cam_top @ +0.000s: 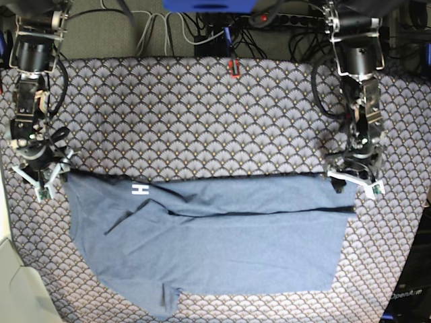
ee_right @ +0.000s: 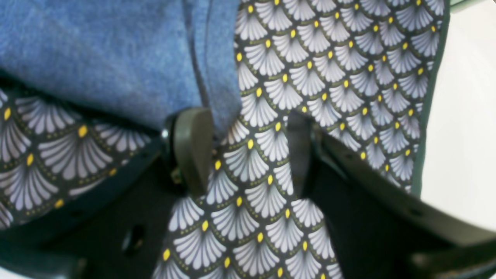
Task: Fold the T-shirt properly
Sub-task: 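Move both grippers back to the new fold edge and grasp it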
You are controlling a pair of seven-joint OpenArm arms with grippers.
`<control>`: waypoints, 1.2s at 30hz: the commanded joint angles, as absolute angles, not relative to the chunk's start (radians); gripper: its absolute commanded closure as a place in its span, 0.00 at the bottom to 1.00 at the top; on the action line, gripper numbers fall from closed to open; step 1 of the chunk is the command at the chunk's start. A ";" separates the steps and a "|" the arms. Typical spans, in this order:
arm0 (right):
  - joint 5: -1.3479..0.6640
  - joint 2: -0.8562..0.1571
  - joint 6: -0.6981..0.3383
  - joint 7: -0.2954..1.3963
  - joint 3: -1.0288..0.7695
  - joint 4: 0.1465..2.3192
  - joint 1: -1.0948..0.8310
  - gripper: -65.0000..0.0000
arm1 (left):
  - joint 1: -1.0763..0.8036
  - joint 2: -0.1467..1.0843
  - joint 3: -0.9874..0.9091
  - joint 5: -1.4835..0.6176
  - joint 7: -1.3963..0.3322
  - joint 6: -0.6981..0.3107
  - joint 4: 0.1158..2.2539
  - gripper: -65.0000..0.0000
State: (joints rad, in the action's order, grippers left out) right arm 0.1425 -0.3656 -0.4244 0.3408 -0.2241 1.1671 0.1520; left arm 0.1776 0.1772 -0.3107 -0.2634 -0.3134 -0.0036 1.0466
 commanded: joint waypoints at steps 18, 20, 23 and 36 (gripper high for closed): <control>0.136 -0.387 -0.466 0.320 -0.229 1.187 0.170 0.51 | 0.196 0.186 -0.309 -0.265 -0.292 -0.005 1.055 0.86; 0.136 -0.387 -0.467 0.320 -0.229 1.188 0.170 0.51 | 0.196 0.186 -0.308 -0.265 -0.292 -0.005 1.055 0.86; 0.136 -0.387 -0.509 0.320 -0.226 1.191 0.150 0.51 | 0.196 0.186 -0.308 -0.265 -0.292 -0.005 1.055 0.86; 0.136 -0.364 -0.561 0.318 -0.223 1.205 0.157 0.51 | 0.191 0.186 -0.309 -0.263 -0.292 -0.005 1.056 0.86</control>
State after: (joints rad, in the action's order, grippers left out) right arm 0.1432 -0.3473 -0.5613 0.3405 -0.2195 1.1873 0.1349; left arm 0.1749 0.1772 -0.3061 -0.2634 -0.3134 -0.0036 1.0405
